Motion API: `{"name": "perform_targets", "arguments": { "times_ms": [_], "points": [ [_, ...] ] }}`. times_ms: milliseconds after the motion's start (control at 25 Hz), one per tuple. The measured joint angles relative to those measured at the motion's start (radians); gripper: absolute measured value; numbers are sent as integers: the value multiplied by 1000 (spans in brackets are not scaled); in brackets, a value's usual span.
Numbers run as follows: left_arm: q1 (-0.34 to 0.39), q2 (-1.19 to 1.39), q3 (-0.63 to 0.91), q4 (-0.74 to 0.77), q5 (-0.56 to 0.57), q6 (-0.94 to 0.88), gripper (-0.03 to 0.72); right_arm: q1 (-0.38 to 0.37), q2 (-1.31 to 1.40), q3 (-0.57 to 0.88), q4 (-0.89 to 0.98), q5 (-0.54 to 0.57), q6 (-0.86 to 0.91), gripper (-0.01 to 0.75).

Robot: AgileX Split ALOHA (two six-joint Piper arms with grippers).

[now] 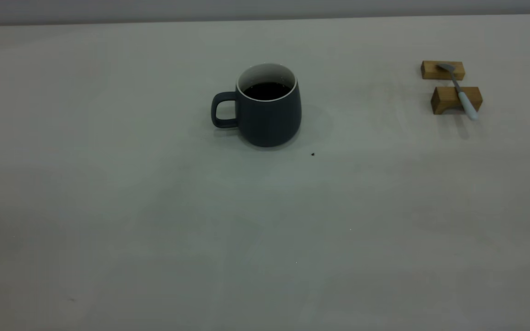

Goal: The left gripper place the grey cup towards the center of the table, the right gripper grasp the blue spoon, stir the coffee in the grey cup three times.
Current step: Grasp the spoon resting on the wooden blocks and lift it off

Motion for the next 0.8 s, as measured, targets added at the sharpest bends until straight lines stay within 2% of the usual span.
{"name": "perform_targets", "arguments": {
  "times_ms": [400,800],
  "points": [
    [-35,-26,3,0,-2,0,592,0,0,0,0,0,0,240],
    [-35,-26,3,0,-2,0,592,0,0,0,0,0,0,240]
  ]
}}
